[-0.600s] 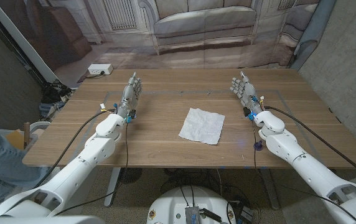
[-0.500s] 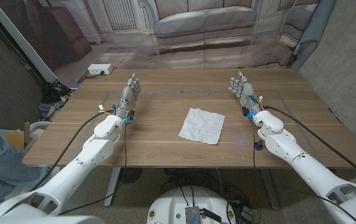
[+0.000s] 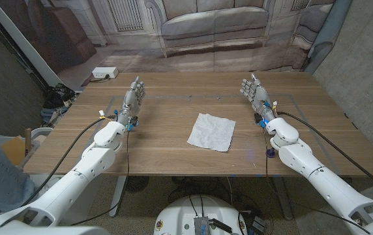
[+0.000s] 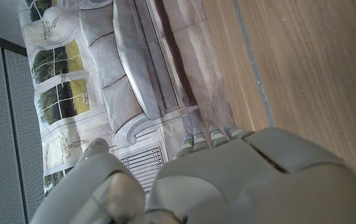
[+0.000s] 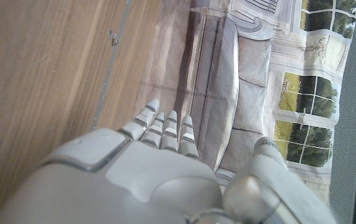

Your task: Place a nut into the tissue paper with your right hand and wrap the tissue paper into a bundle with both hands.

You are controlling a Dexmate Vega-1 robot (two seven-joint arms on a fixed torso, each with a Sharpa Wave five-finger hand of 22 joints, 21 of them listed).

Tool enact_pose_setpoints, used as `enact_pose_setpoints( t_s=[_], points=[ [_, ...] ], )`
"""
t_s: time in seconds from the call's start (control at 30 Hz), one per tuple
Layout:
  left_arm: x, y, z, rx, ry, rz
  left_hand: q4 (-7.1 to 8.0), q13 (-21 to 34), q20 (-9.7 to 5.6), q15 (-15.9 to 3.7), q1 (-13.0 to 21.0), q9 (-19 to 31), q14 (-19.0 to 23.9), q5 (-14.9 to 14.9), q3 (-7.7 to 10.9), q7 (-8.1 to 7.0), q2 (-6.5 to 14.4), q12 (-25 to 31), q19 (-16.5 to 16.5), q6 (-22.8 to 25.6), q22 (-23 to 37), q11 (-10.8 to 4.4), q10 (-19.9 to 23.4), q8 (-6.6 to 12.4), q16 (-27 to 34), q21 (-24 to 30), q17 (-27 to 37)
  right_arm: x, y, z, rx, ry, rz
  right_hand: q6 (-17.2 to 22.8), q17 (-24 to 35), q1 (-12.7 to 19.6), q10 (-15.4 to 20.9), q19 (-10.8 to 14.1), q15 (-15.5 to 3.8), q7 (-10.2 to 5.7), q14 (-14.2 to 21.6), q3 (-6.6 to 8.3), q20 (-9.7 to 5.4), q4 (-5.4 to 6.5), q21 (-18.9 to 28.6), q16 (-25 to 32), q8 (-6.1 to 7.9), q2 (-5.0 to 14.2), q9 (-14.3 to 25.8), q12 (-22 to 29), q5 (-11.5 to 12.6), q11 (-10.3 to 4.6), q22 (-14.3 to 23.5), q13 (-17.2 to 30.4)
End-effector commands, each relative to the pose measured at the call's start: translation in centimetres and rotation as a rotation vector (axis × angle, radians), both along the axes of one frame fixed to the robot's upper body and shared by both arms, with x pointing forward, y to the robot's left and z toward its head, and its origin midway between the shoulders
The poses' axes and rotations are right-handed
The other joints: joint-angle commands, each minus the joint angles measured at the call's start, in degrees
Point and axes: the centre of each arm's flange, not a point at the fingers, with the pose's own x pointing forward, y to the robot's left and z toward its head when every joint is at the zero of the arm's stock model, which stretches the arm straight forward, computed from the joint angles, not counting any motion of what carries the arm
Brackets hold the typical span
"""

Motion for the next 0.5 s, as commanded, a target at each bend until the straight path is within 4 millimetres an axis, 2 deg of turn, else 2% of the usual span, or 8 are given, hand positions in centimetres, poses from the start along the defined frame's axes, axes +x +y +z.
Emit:
enact_pose_setpoints(
  t_s=[0.03,0.3,0.5],
  points=[
    [-0.8,-1.1,0.3,0.03,0.011,0.014,-0.2,0.2,-2.4,0.04,0.5,0.2,0.5,0.4,0.37,-0.04,0.3,0.4,0.5,0.5,0.1,0.01,0.3,0.47,0.4,0.4,0.1,-3.3,-1.8,-0.5,0.018,-0.048,0.018,0.8,0.1,0.8,1.0,0.7,-0.06,0.05,0.5,0.2,-1.67,-0.56,0.0,0.2,0.58,0.21,0.1,0.4,0.1,-0.13,0.2,0.2],
    [-1.7,-1.7,0.6,0.031,0.019,0.041,-0.41,0.2,-2.15,0.06,0.9,0.2,1.2,0.4,0.49,-0.01,0.7,0.5,0.9,1.2,0.1,0.23,0.9,0.63,0.6,0.5,0.0,-4.1,-3.5,-0.4,0.017,-0.074,0.031,1.2,0.1,1.2,2.1,1.7,-0.07,-0.05,1.5,0.31,-1.85,-0.84,0.0,0.4,0.64,0.34,0.1,0.7,0.1,-0.06,0.2,0.2],
    [-2.1,-2.8,0.2,0.009,0.009,0.054,-0.96,0.3,-1.91,-0.36,2.1,0.2,3.4,0.5,0.72,-0.09,1.4,1.2,2.4,3.5,0.0,0.23,3.6,1.19,0.9,0.9,0.0,-5.2,-4.7,-0.8,0.022,-0.087,0.025,1.9,0.1,1.4,3.2,2.2,-0.35,-0.28,2.1,0.37,-1.79,-1.06,-0.1,0.4,0.82,0.43,0.1,1.0,0.0,-0.62,0.3,0.2]
  ],
)
